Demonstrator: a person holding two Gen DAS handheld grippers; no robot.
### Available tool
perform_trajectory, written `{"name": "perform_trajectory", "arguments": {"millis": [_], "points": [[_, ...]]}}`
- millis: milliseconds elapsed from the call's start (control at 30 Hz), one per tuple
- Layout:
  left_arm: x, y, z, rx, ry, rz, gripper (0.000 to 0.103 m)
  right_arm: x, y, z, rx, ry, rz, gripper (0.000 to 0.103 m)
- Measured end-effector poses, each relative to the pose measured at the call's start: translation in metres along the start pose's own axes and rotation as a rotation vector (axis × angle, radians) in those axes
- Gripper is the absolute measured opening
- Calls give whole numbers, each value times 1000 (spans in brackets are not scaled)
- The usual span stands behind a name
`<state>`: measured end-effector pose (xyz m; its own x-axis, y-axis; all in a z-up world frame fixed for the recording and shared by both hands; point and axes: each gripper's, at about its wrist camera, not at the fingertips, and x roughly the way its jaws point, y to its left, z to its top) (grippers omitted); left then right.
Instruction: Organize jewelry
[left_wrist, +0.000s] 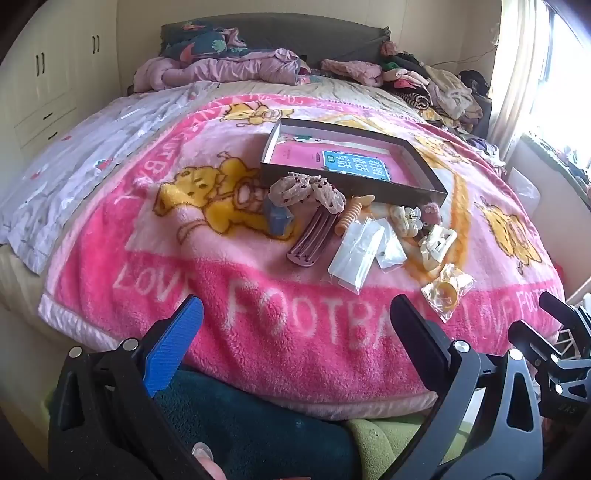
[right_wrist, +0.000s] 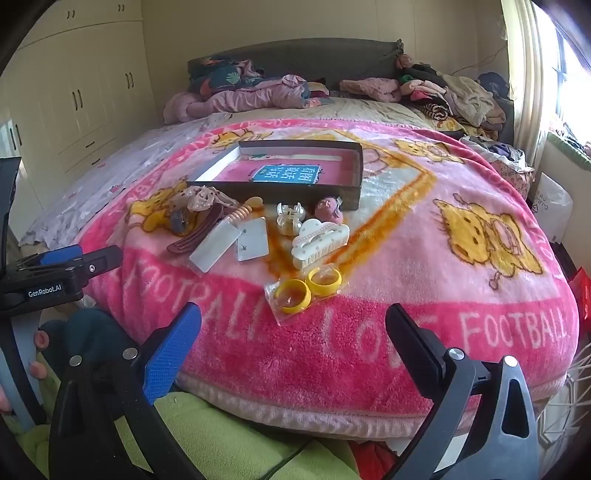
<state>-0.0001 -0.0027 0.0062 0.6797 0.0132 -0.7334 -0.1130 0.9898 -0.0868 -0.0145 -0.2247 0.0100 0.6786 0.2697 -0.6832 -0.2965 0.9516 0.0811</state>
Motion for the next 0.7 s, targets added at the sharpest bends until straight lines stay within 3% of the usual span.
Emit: {"name": "perform_trajectory", "arguments": {"millis": [700], "points": [[-5, -4, 1, 5, -8, 1, 93, -1, 2, 2, -1, -2, 3, 97]]}}
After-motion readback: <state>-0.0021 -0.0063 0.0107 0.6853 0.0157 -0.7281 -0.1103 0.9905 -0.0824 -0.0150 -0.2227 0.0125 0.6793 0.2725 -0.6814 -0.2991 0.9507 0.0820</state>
